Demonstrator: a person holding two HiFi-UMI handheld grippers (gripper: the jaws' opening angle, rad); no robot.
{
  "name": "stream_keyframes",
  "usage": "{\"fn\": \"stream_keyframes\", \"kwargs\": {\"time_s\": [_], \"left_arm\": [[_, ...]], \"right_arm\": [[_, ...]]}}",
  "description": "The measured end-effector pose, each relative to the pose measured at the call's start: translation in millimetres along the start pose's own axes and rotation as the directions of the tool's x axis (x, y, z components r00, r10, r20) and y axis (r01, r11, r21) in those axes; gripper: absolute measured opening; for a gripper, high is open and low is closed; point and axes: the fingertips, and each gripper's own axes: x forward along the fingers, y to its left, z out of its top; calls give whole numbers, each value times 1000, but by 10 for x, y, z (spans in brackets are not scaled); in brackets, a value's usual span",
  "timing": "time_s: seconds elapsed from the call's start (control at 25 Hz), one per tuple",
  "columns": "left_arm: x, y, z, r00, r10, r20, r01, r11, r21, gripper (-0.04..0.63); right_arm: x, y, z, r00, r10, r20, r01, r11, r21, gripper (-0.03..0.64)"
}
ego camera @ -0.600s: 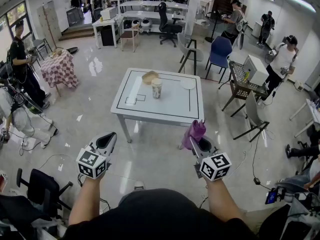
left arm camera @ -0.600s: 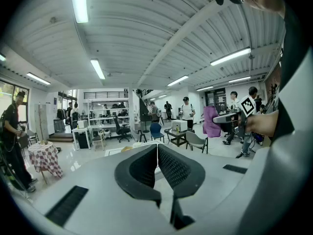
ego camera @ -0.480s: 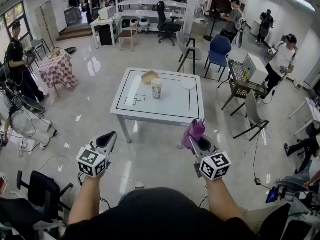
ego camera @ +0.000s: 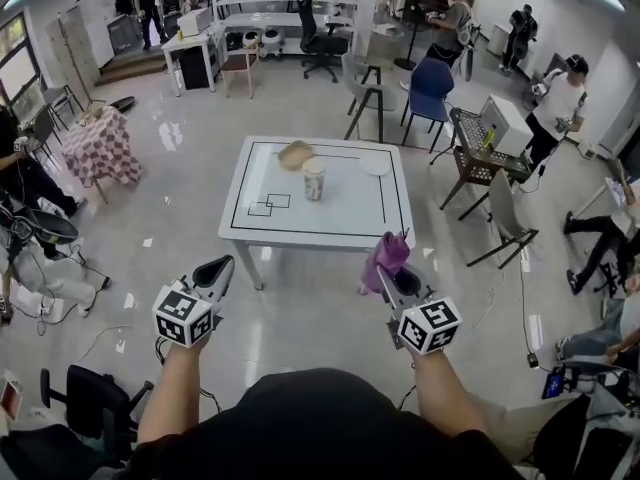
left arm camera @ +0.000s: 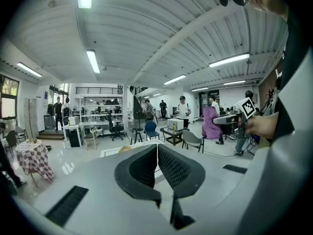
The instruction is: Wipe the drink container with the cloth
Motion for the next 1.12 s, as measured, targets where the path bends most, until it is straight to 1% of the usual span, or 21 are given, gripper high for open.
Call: {"fn": "stream_keyframes", "kwargs": {"time_s": [0.24,0.36,0.64,0.84,1.12], "left_arm": [[220,449,25,997,-75,-27,76,997,4,25],[317,661,-16,994,-98,-39,99,995,11,25],[503,958,-98,984,-154,-94,160,985,61,26],[793,1039,-146,973,-189,-133,200,977,75,28],[1413,1222,-226,959,-223,-177,238,969,67,31]], "right_arm": [[416,24,-9,997,-70,-31,71,997,22,88],[612,11,-79,994,-99,-40,101,995,26,88],[901,61,-266,989,-123,-82,126,991,44,89],[1106,-101,-361,986,-133,-105,140,989,56,89],[1517,-477,-518,980,-143,-139,155,985,79,89]]}}
